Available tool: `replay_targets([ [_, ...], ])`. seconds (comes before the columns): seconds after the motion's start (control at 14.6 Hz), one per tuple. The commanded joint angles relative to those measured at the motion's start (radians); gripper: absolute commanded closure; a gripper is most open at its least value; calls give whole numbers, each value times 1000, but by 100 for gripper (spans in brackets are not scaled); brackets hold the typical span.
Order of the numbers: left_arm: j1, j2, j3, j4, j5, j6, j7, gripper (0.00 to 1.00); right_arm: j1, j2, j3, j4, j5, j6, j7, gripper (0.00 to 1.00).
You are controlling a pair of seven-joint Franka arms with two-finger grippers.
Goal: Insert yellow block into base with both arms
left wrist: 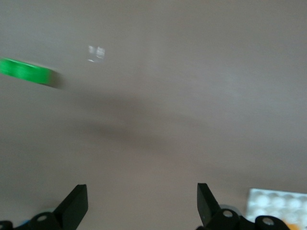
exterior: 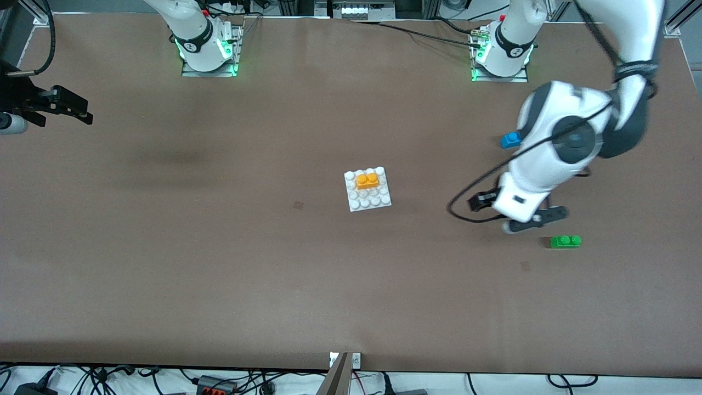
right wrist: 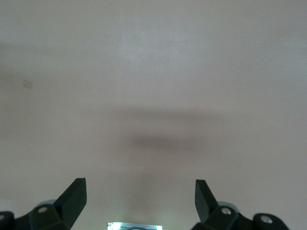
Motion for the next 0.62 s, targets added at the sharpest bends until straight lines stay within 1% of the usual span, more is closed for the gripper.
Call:
replay_targets([
  [0.0,75,-91,-12,-20,12,-83,104,0,-6,1,2,5,18,3,12,0],
  [0.14,142,-138,-13,-20,6,-112,191,0,-6,1,2,5,18,3,12,0],
  [0.21,187,-167,-15,-20,1,-119,271,0,-6,1,2,5,18,3,12,0],
  [0.27,204,-192,-13,-20,-9,-137,320,0,-6,1,2,5,18,3,12,0],
  [0.41,221,-226,-13,-9,-52,-210,334,0,-6,1,2,5,18,4,12,0],
  [0.55,209,-221,-21,60,-54,-298,334,0,-6,1,2,5,18,4,12,0],
])
